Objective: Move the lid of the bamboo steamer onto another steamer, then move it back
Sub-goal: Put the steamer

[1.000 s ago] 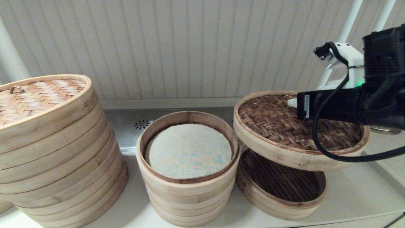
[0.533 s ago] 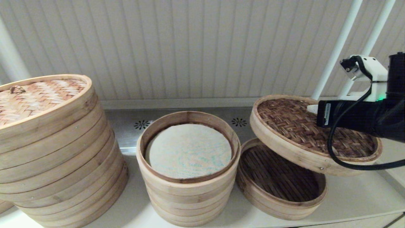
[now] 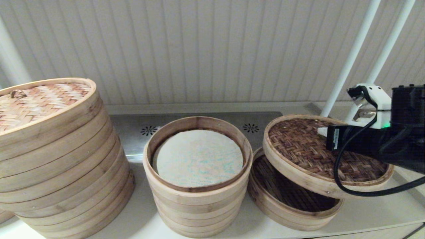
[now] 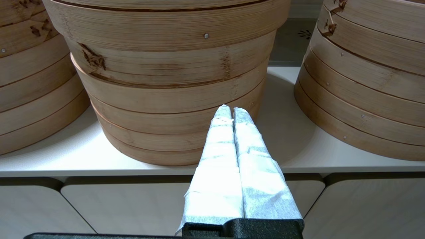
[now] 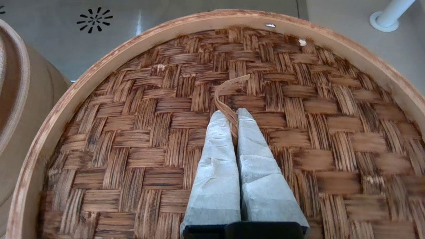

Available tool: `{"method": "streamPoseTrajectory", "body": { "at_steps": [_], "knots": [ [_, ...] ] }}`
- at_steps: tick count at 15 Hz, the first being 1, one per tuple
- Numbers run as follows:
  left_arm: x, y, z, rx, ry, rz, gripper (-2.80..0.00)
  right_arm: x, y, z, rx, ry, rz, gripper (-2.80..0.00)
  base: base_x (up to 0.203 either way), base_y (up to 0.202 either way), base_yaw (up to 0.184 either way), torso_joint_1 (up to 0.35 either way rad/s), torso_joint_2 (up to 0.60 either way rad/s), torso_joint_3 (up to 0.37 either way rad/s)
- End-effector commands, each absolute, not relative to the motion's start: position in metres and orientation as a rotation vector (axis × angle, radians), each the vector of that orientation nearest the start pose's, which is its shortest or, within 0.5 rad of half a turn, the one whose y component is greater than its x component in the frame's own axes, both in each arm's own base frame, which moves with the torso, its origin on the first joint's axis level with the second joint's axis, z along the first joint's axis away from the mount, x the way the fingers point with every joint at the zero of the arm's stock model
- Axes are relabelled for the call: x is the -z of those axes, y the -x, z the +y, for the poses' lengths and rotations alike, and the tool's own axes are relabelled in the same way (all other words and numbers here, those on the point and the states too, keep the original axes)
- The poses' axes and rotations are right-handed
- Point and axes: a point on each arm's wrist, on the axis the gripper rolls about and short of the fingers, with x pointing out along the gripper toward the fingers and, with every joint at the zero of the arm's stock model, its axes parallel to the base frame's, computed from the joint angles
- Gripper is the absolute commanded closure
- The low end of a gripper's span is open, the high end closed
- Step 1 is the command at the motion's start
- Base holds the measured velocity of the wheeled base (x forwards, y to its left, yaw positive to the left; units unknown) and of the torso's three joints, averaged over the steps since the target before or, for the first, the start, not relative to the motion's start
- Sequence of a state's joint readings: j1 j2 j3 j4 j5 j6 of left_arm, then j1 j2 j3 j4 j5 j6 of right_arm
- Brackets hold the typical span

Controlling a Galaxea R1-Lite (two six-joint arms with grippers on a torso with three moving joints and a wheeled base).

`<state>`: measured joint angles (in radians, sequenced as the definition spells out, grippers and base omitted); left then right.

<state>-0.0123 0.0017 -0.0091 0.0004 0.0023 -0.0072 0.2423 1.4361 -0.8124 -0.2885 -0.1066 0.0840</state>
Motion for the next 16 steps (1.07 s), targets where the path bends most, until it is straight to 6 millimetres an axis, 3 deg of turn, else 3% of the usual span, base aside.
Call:
{"method": "streamPoseTrajectory", "body": {
  "at_steps": [1,6,16],
  "knots": [
    [-0.078,0.023,0.0,0.009,0.009,-0.008,0.0,-0.199,-0.247,0.059,-0.118,-0.017,0.378,0.0,0.0,0.0,0.0,0.0,0.0,0.0],
    [-0.078,0.023,0.0,0.009,0.008,-0.008,0.0,-0.179,-0.26,0.063,-0.12,-0.019,0.385,0.0,0.0,0.0,0.0,0.0,0.0,0.0],
    [-0.078,0.023,0.0,0.009,0.008,-0.008,0.0,-0.151,-0.269,0.065,-0.118,-0.012,0.409,0.0,0.0,0.0,0.0,0.0,0.0,0.0]
  ]
}}
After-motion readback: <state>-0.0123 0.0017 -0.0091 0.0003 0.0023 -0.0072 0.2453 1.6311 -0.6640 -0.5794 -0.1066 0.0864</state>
